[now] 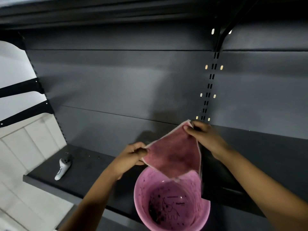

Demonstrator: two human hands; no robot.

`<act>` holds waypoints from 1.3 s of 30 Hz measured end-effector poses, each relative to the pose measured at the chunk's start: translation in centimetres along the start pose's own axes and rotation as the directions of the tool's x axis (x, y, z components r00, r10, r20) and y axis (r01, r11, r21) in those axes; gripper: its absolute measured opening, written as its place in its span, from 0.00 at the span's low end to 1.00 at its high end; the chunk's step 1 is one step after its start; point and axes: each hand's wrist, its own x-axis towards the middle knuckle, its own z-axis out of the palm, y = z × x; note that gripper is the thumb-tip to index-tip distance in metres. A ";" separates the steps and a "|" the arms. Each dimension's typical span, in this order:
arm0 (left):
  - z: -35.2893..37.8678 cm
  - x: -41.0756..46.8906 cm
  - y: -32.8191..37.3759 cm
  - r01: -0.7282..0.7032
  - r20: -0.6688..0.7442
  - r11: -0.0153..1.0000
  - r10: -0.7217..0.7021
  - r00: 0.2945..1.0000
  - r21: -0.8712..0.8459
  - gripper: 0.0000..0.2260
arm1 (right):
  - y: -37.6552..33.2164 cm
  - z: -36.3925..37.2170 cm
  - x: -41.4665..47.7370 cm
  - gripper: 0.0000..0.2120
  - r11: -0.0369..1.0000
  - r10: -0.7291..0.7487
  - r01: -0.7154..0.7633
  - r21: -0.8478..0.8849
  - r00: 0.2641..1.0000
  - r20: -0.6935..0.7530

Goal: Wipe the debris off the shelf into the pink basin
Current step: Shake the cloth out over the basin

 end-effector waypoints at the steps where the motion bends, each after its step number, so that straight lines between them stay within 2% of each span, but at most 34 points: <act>1: -0.2 0.0 0.4 -0.001 -0.036 0.999 0.000 0.999 -0.038 0.08 | 0.3 -0.2 -0.1 0.15 0.999 -0.012 0.012 -0.044 1.000 0.001; 5: -0.1 0.3 1.8 0.014 -0.151 0.988 -0.037 0.988 -0.156 0.10 | 0.4 0.3 -0.6 0.12 0.954 -0.068 0.064 -0.292 0.998 -0.005; 8: 1.1 0.2 2.5 0.044 -0.188 0.978 -0.084 0.979 -0.204 0.07 | -0.1 2.2 -1.2 0.12 0.945 -0.095 0.074 -0.319 0.994 -0.051; 10: 1.8 0.1 2.8 0.024 -0.210 0.981 -0.066 0.976 -0.195 0.04 | -0.5 3.5 -1.8 0.13 0.937 -0.127 0.087 -0.338 0.987 -0.099; 13: 2.8 -0.5 3.3 -0.029 -0.253 0.995 0.003 0.968 -0.097 0.07 | -1.3 5.3 -3.2 0.16 0.923 -0.225 0.177 -0.340 0.968 -0.107; 16: 3.7 -1.1 3.8 -0.079 -0.252 0.997 0.073 0.965 -0.014 0.06 | -1.7 6.3 -4.1 0.10 0.905 -0.295 0.263 -0.334 0.954 -0.047; 19: 4.1 -1.9 4.4 -0.117 -0.229 0.987 0.090 0.969 -0.108 0.09 | -1.8 6.2 -4.6 0.07 0.915 -0.272 0.292 -0.280 0.956 0.109; 22: 3.7 -2.2 4.5 -0.141 -0.128 0.983 0.126 0.984 -0.117 0.12 | -1.5 5.6 -4.7 0.12 0.905 -0.236 0.294 -0.307 0.949 0.211; 24: 3.4 -2.0 4.0 -0.178 -0.132 0.981 0.166 0.977 -0.083 0.13 | -1.5 5.1 -4.3 0.07 0.896 -0.249 0.281 -0.344 0.959 0.133; 26: 3.3 -1.6 2.8 -0.211 -0.240 0.972 0.183 0.953 -0.099 0.10 | -1.3 4.5 -3.5 0.02 0.917 -0.230 0.230 -0.326 0.972 0.038; 27: 3.3 -1.5 1.9 -0.189 -0.264 0.971 0.146 0.953 -0.146 0.11 | -1.4 4.2 -3.3 0.06 0.944 -0.196 0.191 -0.270 0.981 0.007; 28: 3.4 -1.5 1.0 -0.144 -0.218 0.966 0.096 0.971 -0.213 0.14 | -1.5 3.8 -3.0 0.09 0.974 -0.149 0.147 -0.172 0.989 -0.001; 30: 4.2 -1.4 -0.4 -0.059 0.003 0.948 0.063 0.998 -0.312 0.19 | -1.7 3.2 -2.6 0.10 0.995 -0.051 0.050 0.085 0.998 0.020; 32: 5.1 -1.1 -1.3 -0.050 0.133 0.954 0.093 0.987 -0.297 0.17 | -1.8 2.7 -2.3 0.07 0.957 0.047 -0.058 0.284 0.998 0.046; 34: 5.7 -0.7 -1.5 -0.061 0.081 0.938 0.094 0.992 -0.342 0.14 | -1.5 2.2 -1.6 0.08 0.928 0.122 -0.120 0.354 0.992 0.015; 36: 5.9 -0.3 -1.5 -0.078 -0.051 0.913 0.063 0.997 -0.400 0.08 | -1.1 1.7 -1.0 0.15 0.912 0.193 -0.155 0.380 0.979 -0.061; 38: 6.0 -0.1 -1.0 -0.114 -0.151 0.904 0.055 0.987 -0.413 0.05 | -0.6 1.5 -0.8 0.31 0.927 0.244 -0.204 0.313 0.965 -0.095; 39: 5.9 -0.1 -0.7 -0.146 -0.187 0.902 0.075 0.979 -0.407 0.05 | -0.5 1.7 -1.0 0.40 0.956 0.228 -0.208 0.208 0.971 -0.075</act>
